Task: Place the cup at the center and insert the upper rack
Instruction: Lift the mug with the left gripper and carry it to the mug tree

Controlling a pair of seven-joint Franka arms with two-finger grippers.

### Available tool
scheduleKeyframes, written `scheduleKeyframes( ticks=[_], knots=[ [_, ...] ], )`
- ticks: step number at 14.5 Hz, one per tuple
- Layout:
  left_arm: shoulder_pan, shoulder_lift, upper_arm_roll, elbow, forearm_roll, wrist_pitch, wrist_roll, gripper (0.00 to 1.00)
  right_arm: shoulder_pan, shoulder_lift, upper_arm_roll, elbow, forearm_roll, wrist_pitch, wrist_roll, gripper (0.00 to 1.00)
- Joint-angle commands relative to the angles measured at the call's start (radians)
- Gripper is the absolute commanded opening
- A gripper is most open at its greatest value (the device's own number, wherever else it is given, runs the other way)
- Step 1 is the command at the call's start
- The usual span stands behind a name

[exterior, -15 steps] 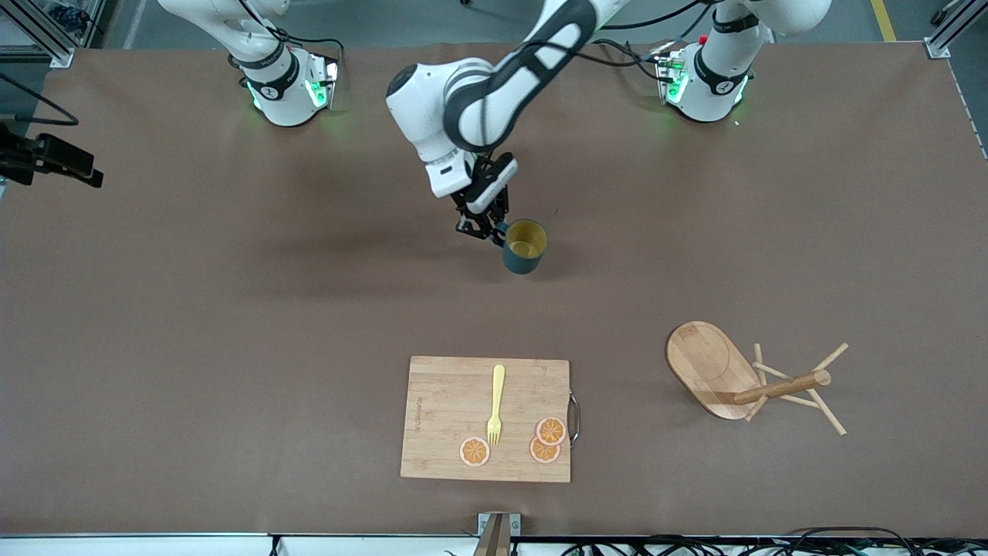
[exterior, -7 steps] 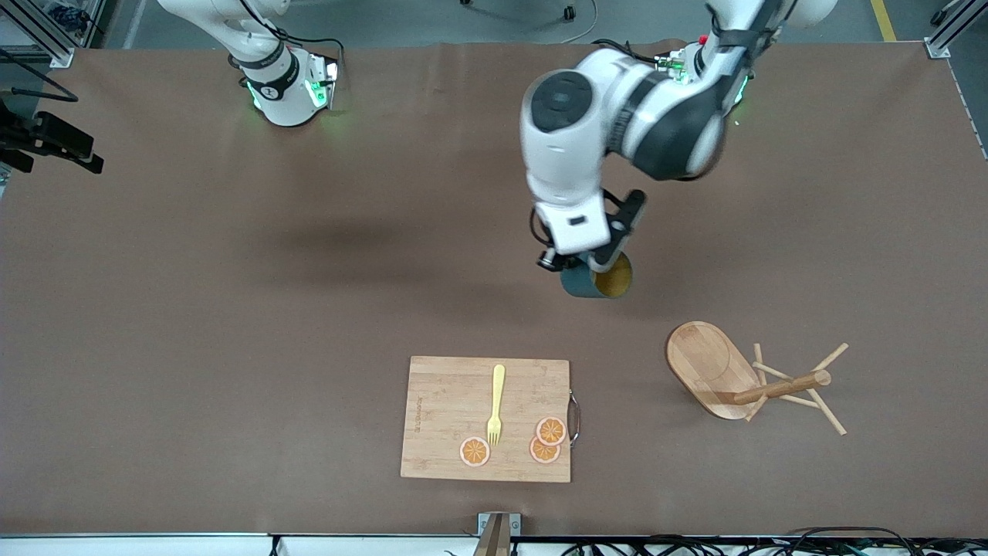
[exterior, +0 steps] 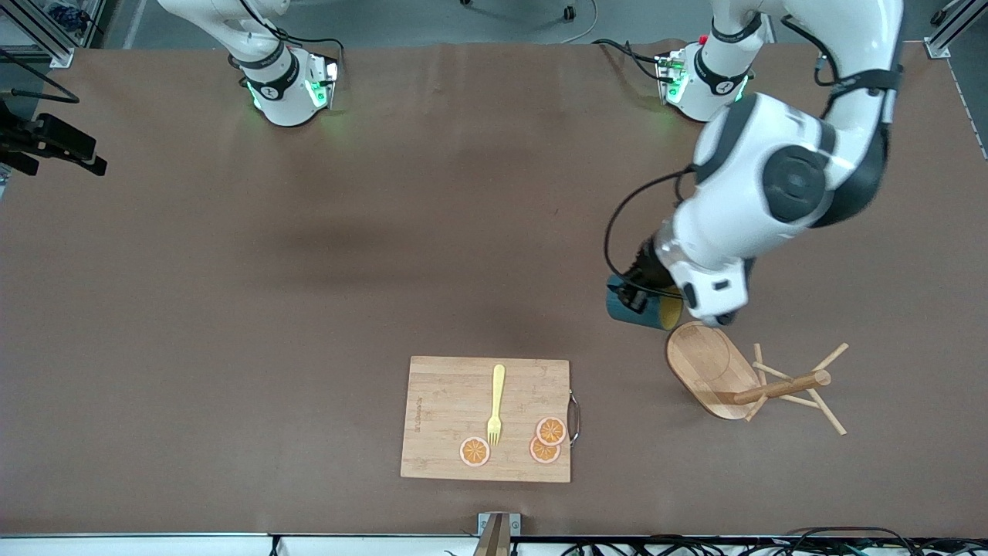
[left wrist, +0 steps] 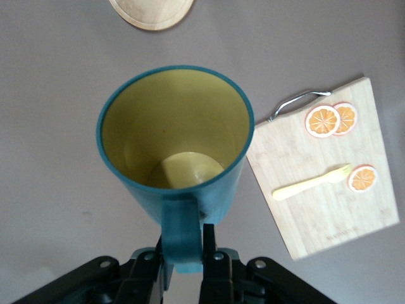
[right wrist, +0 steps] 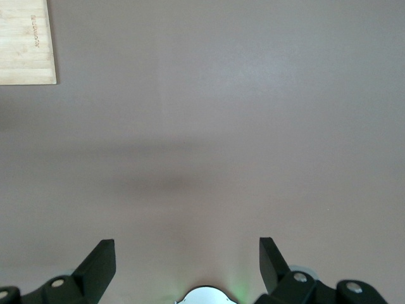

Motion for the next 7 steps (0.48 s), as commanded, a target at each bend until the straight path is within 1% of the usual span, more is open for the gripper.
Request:
scheduleKeyframes(
  ticks=[1, 3, 6, 7],
  knots=[
    [0.102, 0.007, -0.009, 0.008, -0.167, 0.000, 0.139, 0.00, -0.001, -0.028, -0.001, -0.027, 0.001, 0.006, -0.005, 1.00],
    [0.168, 0.017, -0.009, 0.006, -0.283, 0.000, 0.224, 0.00, -0.002, -0.030, -0.001, -0.027, -0.001, 0.006, -0.010, 1.00],
    [0.264, 0.048, -0.009, 0.006, -0.414, -0.008, 0.310, 0.00, 0.002, -0.032, 0.004, -0.025, -0.043, 0.006, -0.011, 1.00],
    [0.290, 0.057, -0.009, 0.005, -0.468, -0.011, 0.331, 0.00, 0.002, -0.033, 0.004, -0.025, -0.044, 0.005, -0.011, 1.00]
  ],
)
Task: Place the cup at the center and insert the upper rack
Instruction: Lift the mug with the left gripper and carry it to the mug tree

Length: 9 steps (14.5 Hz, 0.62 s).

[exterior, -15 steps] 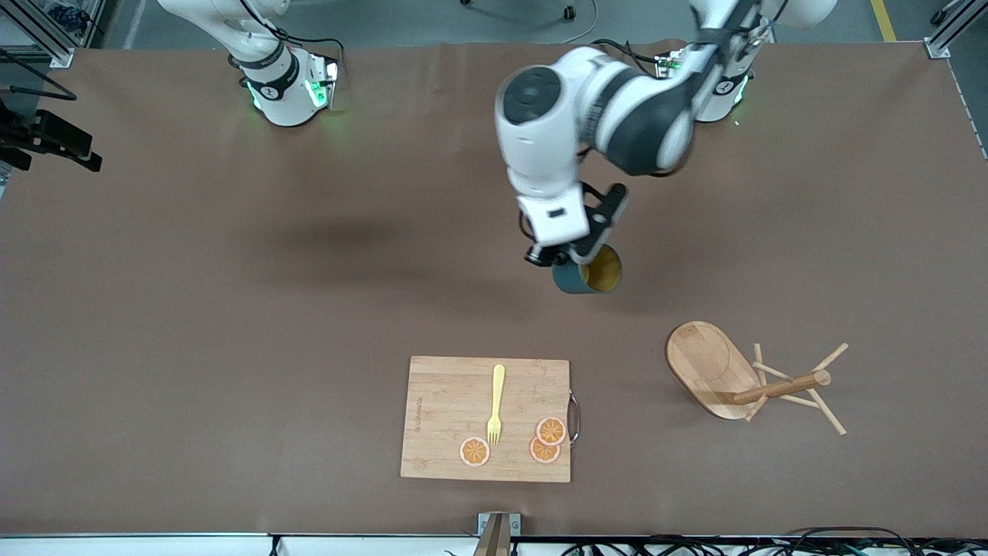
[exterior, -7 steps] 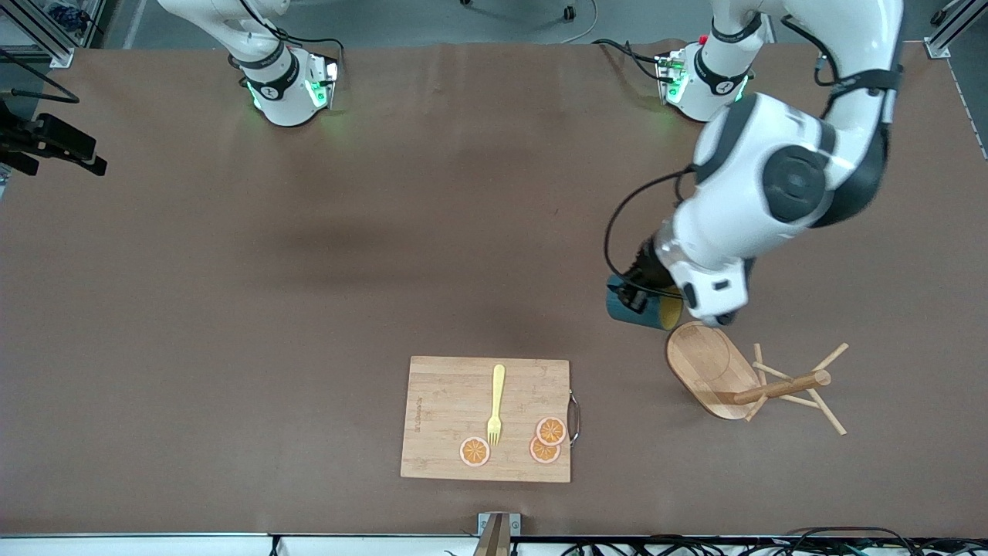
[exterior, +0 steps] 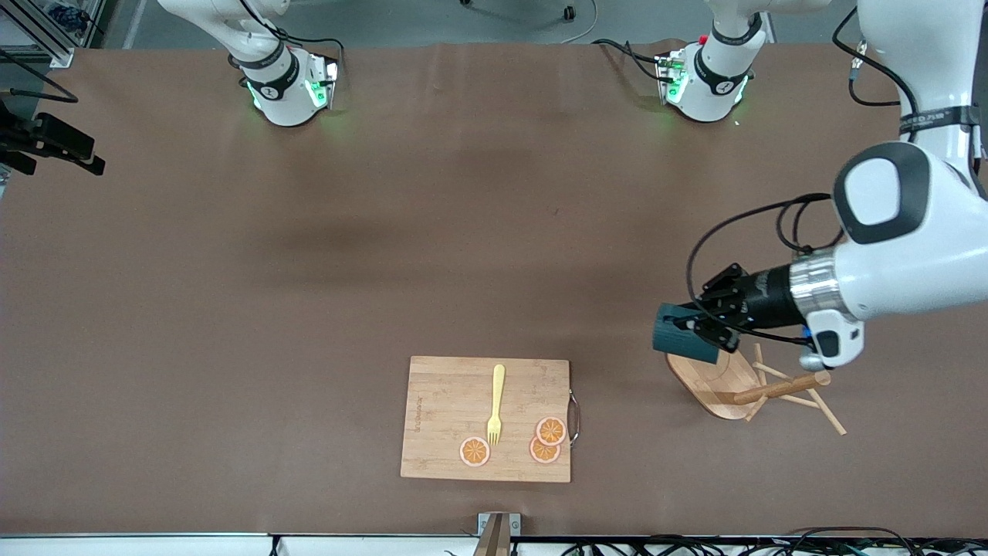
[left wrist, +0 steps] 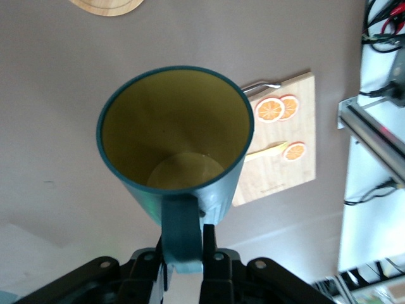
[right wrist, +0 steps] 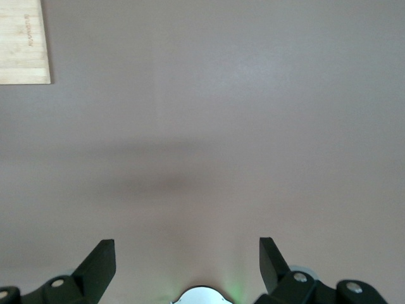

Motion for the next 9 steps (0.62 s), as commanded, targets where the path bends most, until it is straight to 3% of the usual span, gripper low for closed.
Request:
scheduleKeyframes(
  ticks=[1, 9],
  knots=[
    [0.070, 0.031, -0.009, 0.007, -0.140, -0.010, 0.059, 0.00, 0.002, -0.035, 0.003, -0.027, -0.021, 0.005, -0.008, 1.00],
    [0.188, 0.089, -0.010, 0.007, -0.316, -0.060, 0.193, 0.00, 0.000, -0.070, 0.001, -0.030, -0.014, 0.003, -0.028, 1.00]
  ],
)
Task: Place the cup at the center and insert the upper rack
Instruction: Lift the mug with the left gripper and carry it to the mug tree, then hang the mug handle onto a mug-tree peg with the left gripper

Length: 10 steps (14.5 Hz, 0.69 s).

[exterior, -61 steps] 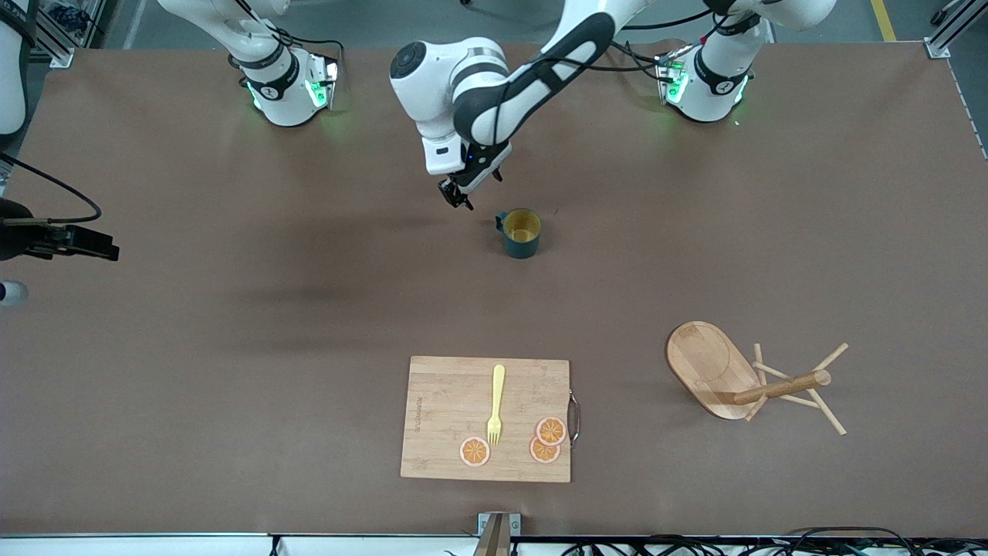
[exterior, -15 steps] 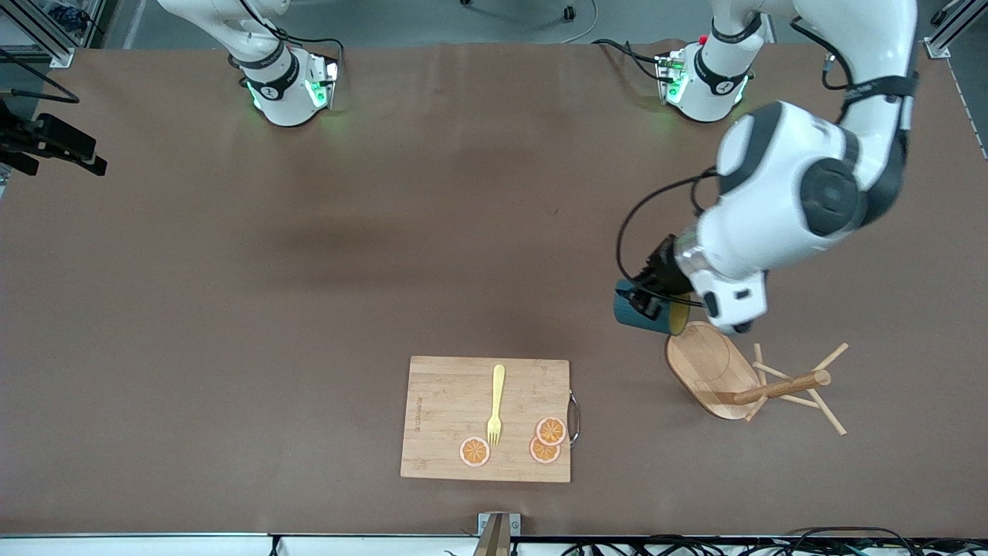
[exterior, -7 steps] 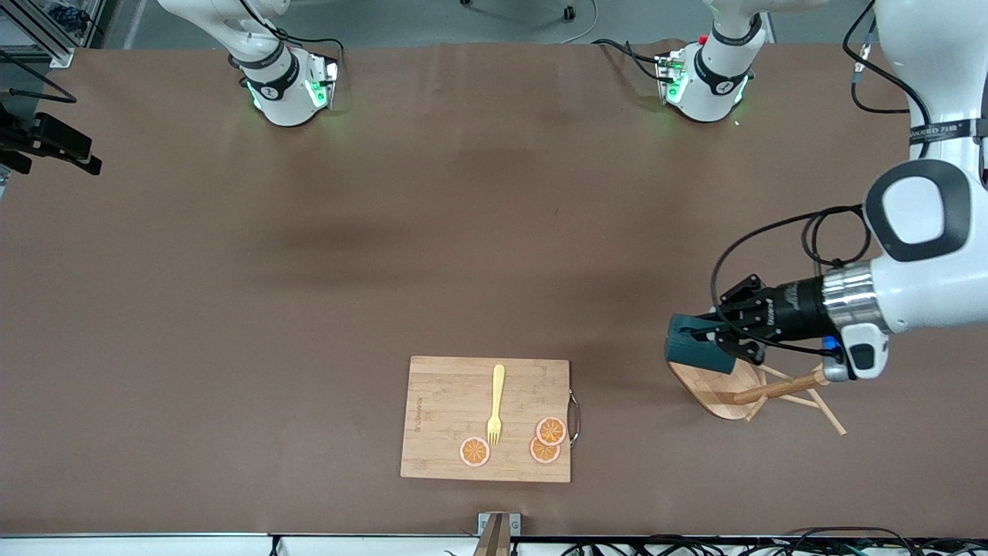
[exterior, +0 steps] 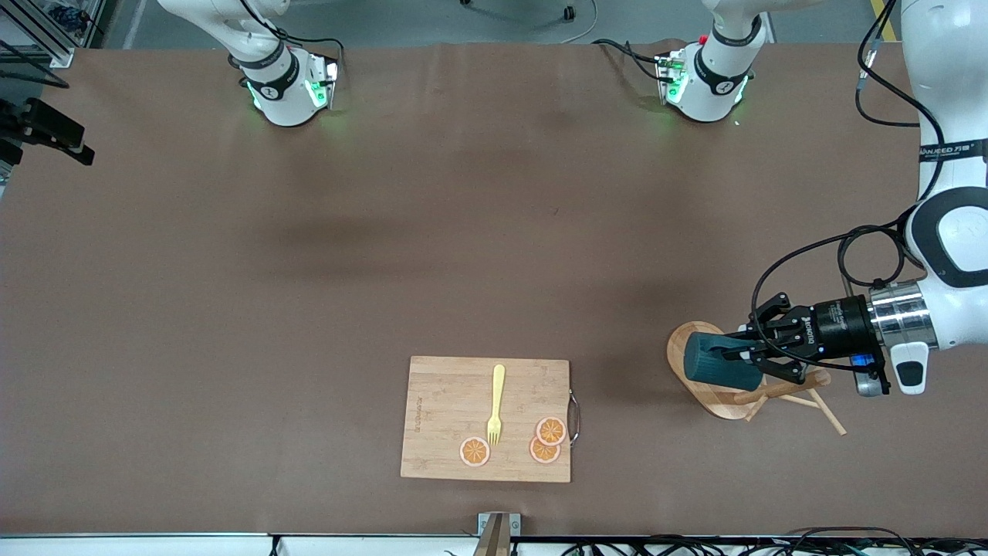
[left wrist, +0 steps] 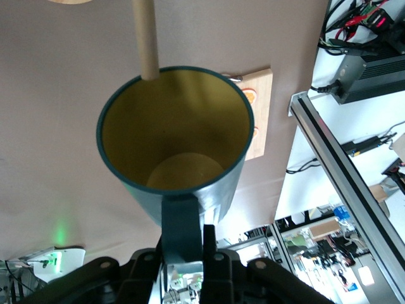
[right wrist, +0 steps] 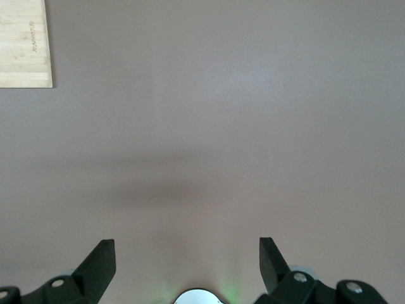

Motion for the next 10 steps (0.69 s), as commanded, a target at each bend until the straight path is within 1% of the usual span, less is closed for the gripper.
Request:
scheduleKeyframes(
  ticks=[1, 2, 5, 7, 10],
  knots=[
    [0.065, 0.023, -0.007, 0.008, -0.086, -0.068, 0.067, 0.00, 0.000, -0.029, -0.001, -0.030, -0.005, 0.006, -0.019, 1.00],
    [0.085, 0.034, -0.007, 0.008, -0.107, -0.082, 0.093, 0.00, 0.002, -0.029, -0.001, -0.032, -0.005, 0.006, -0.019, 1.00],
    [0.105, 0.051, -0.007, 0.008, -0.114, -0.107, 0.143, 0.01, 0.003, -0.029, -0.001, -0.032, -0.005, 0.004, -0.019, 1.00],
    [0.140, 0.068, -0.012, 0.008, -0.121, -0.108, 0.147, 0.01, 0.003, -0.027, -0.001, -0.033, -0.005, 0.004, -0.019, 1.00],
    [0.163, 0.098, -0.012, 0.008, -0.166, -0.130, 0.199, 0.01, 0.003, -0.027, -0.001, -0.033, -0.005, 0.004, -0.019, 1.00]
  ],
)
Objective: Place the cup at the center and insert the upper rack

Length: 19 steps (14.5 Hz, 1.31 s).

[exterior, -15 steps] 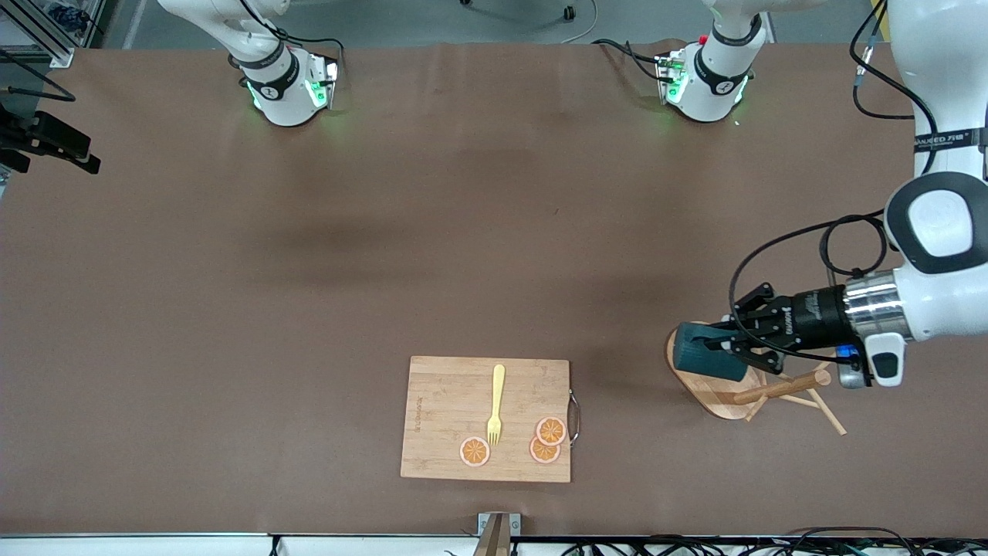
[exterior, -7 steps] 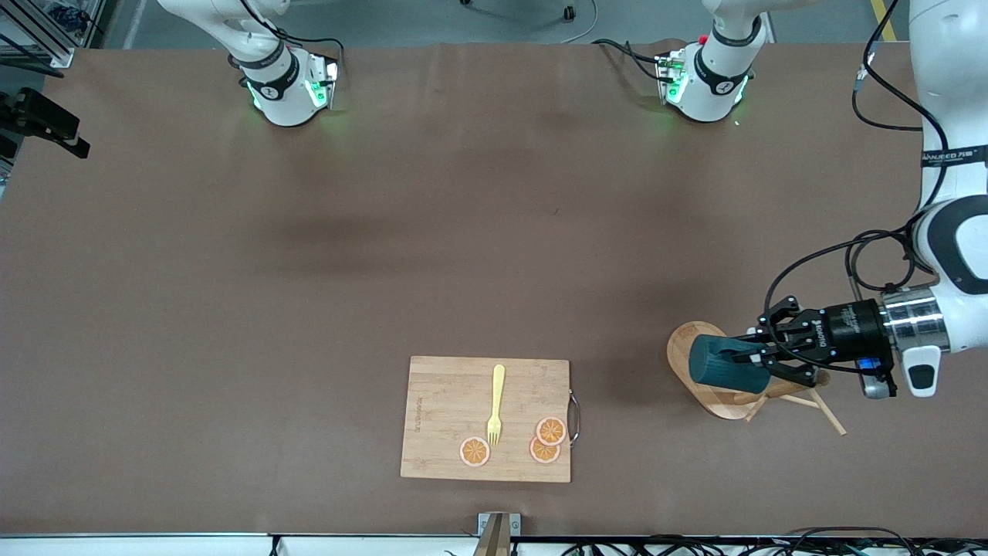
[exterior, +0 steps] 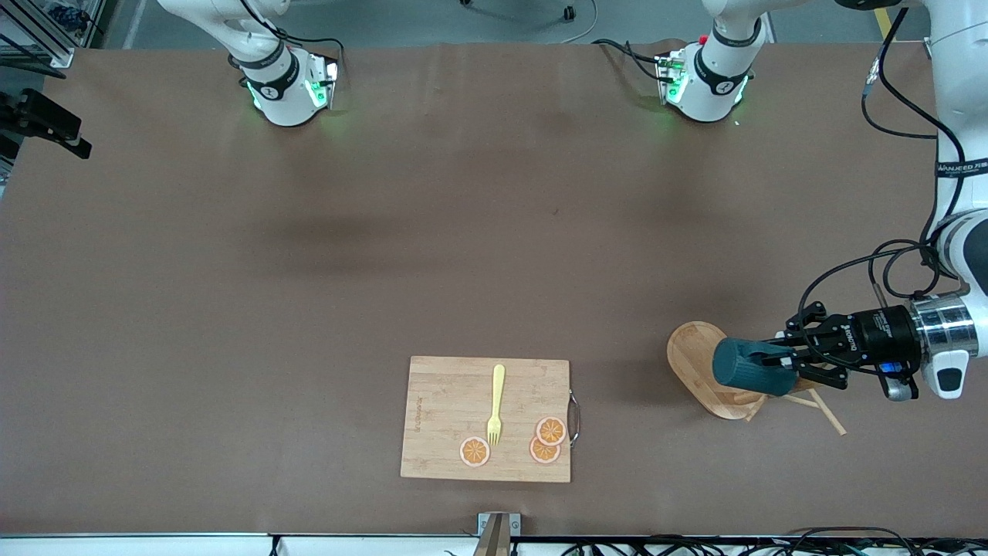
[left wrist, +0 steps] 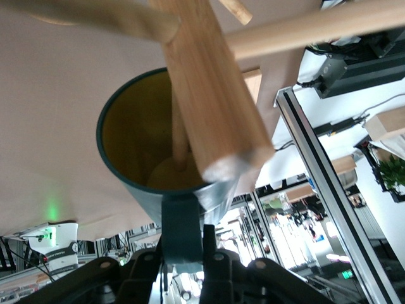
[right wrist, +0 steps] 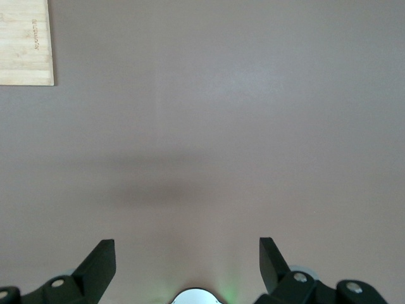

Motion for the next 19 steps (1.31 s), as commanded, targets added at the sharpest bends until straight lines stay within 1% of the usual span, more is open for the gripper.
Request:
scheduleKeyframes(
  ticks=[1, 3, 4, 5, 6, 7, 8, 10, 12, 13, 14, 16, 17, 19],
  knots=[
    [0.033, 0.026, -0.011, 0.008, -0.040, -0.022, 0.044, 0.02, 0.003, -0.022, -0.001, -0.027, -0.005, 0.004, -0.009, 1.00],
    [0.036, 0.037, -0.011, 0.008, -0.042, -0.022, 0.054, 0.05, 0.003, -0.022, -0.001, -0.027, -0.005, 0.004, -0.009, 1.00],
    [0.036, 0.044, -0.011, 0.008, -0.042, -0.022, 0.055, 0.09, 0.003, -0.022, -0.001, -0.027, -0.005, 0.004, -0.011, 1.00],
    [0.038, 0.049, -0.011, 0.008, -0.045, -0.022, 0.055, 0.21, 0.003, -0.022, -0.001, -0.027, -0.005, 0.004, -0.011, 1.00],
    [0.038, 0.051, -0.011, 0.008, -0.045, -0.022, 0.054, 0.42, 0.003, -0.022, -0.001, -0.027, -0.005, 0.003, -0.011, 1.00],
    [0.036, 0.051, -0.011, 0.008, -0.043, -0.022, 0.051, 0.74, 0.003, -0.022, -0.001, -0.028, -0.005, 0.003, -0.011, 1.00],
    [0.035, 0.046, -0.013, 0.009, -0.042, -0.022, 0.050, 1.00, 0.003, -0.022, -0.001, -0.030, -0.005, 0.003, -0.011, 1.00],
    [0.035, 0.023, -0.013, 0.013, -0.033, -0.022, 0.049, 1.00, 0.003, -0.022, -0.001, -0.031, -0.005, 0.003, -0.011, 1.00],
    [0.027, -0.041, -0.011, 0.013, -0.005, -0.022, 0.049, 1.00, 0.003, -0.022, -0.001, -0.031, -0.005, 0.003, -0.011, 1.00],
    [0.022, -0.082, -0.014, 0.013, 0.054, -0.022, 0.046, 1.00, 0.003, -0.022, -0.001, -0.031, -0.006, 0.003, -0.011, 1.00],
    [0.015, -0.127, -0.022, 0.013, 0.143, -0.022, 0.044, 1.00, 0.003, -0.022, -0.001, -0.031, -0.005, 0.003, -0.011, 1.00],
    [0.005, -0.211, -0.048, 0.011, 0.274, -0.022, 0.052, 1.00, 0.002, -0.022, -0.001, -0.031, -0.006, 0.003, -0.011, 1.00],
    [0.004, -0.251, -0.065, 0.011, 0.344, -0.022, 0.052, 1.00, 0.003, -0.022, -0.001, -0.031, -0.005, 0.004, -0.011, 1.00],
    [0.008, -0.326, -0.120, 0.005, 0.482, -0.041, 0.055, 1.00, 0.003, -0.022, -0.001, -0.030, -0.005, 0.004, -0.011, 1.00]
  ],
)
